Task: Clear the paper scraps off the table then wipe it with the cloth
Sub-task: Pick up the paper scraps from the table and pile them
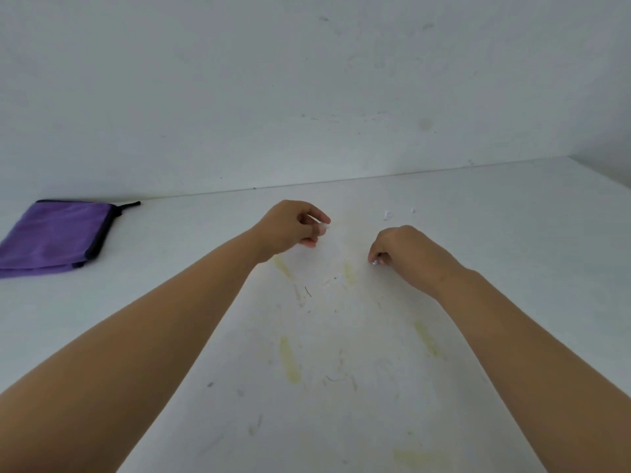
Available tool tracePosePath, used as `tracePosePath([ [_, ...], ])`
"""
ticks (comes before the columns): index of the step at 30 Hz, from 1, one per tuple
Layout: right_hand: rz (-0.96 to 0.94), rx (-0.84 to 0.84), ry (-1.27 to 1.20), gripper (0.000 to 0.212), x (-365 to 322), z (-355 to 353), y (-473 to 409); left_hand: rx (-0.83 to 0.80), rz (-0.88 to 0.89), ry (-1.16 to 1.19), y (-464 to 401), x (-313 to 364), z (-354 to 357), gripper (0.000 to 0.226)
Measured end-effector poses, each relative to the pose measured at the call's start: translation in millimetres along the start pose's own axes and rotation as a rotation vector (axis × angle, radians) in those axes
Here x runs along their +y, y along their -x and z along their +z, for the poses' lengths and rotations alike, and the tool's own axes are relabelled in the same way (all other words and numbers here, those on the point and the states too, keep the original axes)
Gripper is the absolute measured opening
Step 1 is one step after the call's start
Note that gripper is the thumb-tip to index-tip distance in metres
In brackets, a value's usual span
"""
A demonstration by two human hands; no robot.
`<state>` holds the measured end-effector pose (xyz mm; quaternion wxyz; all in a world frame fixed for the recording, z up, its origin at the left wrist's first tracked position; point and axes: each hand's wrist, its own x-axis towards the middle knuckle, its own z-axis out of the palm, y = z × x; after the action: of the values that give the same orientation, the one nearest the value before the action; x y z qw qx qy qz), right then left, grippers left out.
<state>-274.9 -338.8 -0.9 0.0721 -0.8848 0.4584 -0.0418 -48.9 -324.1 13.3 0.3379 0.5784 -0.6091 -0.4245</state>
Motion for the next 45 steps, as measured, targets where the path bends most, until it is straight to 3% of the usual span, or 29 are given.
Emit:
tracePosePath([
  [2, 0.043, 0.058, -0.081, 0.029, -3.2, -0.3, 4.2, -0.022, -0.013, 0.076, 14.0, 1.4, -1.0, 0.015],
  [7, 0.284, 0.261, -0.741, 0.016, -31.2, -9.8, 18.0, -0.052, -0.033, 0.189, 52.4, 7.4, -8.6, 0.012],
  [11, 0.316, 0.206, -1.335, 0.015, -74.5, -16.2, 30.9, -0.044, -0.047, 0.266, 86.9, 10.4, -21.8, 0.012],
  [17, 0.294, 0.086, -1.63, 0.012, -142.9, -18.5, 46.9, 0.02, -0.052, 0.313, 154.8, 8.3, -53.4, 0.013],
  [20, 0.254, 0.024, -1.661, 0.012, -182.9, -14.9, 53.9, 0.067, -0.05, 0.293, 194.7, 0.8, -73.0, 0.012],
  [25, 0.178, -0.142, -1.563, 0.012, -251.8, 4.1, 66.0, 0.201, -0.074, -0.013, 262.3, -20.9, -95.9, 0.011],
  [29, 0.109, -0.227, -1.49, 0.012, -291.7, 20.5, 75.1, 0.311, -0.102, -0.08, 309.8, -43.5, -103.2, 0.01],
  [35, 0.028, -0.155, -1.27, 0.012, -333.3, 39.5, 85.7, 0.473, -0.094, -0.108, 345.5, -75.5, -107.7, 0.011],
  [39, -0.01, -0.101, -1.104, 0.01, -343.1, 51.9, 94.1, 0.458, -0.032, -0.119, 349.7, -78.4, -109.9, 0.014],
  [45, -0.033, -0.125, -1.048, 0.013, -341.4, 60.8, 96.2, 0.385, -0.042, -0.122, 350.9, -82.9, -113.3, 0.012],
])
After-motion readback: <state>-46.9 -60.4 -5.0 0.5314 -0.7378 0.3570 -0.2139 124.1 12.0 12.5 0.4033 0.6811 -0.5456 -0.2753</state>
